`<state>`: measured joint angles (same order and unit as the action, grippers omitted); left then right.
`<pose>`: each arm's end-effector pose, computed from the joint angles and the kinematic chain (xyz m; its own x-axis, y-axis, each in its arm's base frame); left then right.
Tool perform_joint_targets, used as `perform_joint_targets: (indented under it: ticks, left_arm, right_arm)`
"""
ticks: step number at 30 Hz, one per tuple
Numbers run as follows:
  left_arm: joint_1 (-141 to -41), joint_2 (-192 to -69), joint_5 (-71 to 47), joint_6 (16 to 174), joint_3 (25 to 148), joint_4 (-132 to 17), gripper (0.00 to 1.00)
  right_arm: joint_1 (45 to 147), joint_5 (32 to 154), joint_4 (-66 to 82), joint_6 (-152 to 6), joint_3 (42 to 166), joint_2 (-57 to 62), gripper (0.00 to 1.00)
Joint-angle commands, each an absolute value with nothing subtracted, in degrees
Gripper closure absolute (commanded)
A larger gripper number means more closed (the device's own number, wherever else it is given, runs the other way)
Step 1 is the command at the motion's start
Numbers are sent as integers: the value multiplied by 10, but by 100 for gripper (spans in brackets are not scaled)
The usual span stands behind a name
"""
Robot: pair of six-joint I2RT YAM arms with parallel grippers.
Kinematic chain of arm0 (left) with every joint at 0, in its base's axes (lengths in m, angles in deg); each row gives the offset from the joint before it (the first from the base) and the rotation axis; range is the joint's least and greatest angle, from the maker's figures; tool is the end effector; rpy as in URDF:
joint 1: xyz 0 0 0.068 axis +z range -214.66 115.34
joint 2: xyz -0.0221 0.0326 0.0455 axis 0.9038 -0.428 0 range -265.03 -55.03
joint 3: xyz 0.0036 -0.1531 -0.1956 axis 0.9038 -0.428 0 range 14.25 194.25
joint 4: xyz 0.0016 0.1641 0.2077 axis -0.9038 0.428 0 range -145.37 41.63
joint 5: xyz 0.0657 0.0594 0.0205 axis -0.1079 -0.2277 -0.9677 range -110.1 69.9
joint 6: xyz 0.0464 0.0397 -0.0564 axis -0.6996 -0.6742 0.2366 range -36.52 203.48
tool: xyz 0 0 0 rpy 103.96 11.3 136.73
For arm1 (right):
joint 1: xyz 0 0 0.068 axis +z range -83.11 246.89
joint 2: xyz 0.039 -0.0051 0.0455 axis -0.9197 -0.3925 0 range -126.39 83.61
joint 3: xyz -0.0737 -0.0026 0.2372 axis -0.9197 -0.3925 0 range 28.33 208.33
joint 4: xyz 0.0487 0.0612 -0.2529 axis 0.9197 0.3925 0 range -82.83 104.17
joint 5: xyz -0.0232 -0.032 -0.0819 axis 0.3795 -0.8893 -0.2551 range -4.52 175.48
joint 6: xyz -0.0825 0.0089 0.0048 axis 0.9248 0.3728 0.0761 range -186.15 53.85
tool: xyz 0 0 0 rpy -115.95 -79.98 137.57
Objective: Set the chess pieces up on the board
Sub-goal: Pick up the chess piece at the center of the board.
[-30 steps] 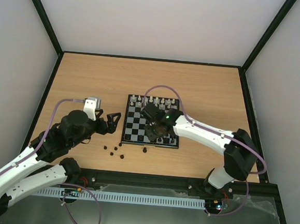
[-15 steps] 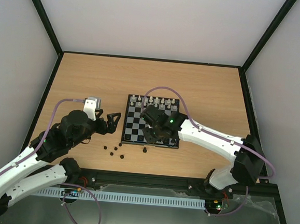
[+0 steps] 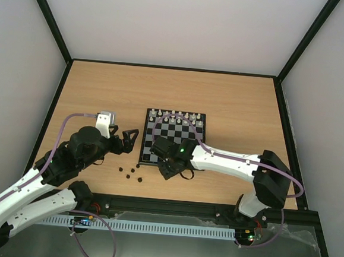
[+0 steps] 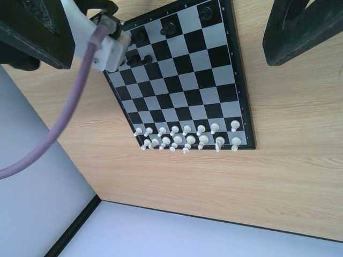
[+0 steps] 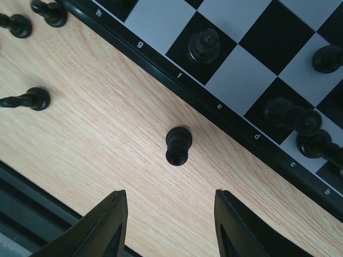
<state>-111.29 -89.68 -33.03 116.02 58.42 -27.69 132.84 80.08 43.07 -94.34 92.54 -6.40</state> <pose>0.1466 -0.1316 0.3043 -0.4830 -0.2521 -0.8385 0.3591 0.8164 -0.4523 0.1445 0.3071 0.1693 -0.7372 -0.4978 -0.4569 -0.6157 0.7735 0.1506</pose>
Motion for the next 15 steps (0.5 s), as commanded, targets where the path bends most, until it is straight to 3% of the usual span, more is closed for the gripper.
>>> perform_joint_targets:
  ticks: [1, 15]
  left_arm:
    - [-1111, -896, -335, 1160, 579, -281, 1]
    - [-1110, -890, -334, 1161, 580, -280, 1]
  right_arm:
    - [1332, 801, 433, -953, 923, -93, 55]
    - [1332, 786, 423, -945, 948, -166, 63]
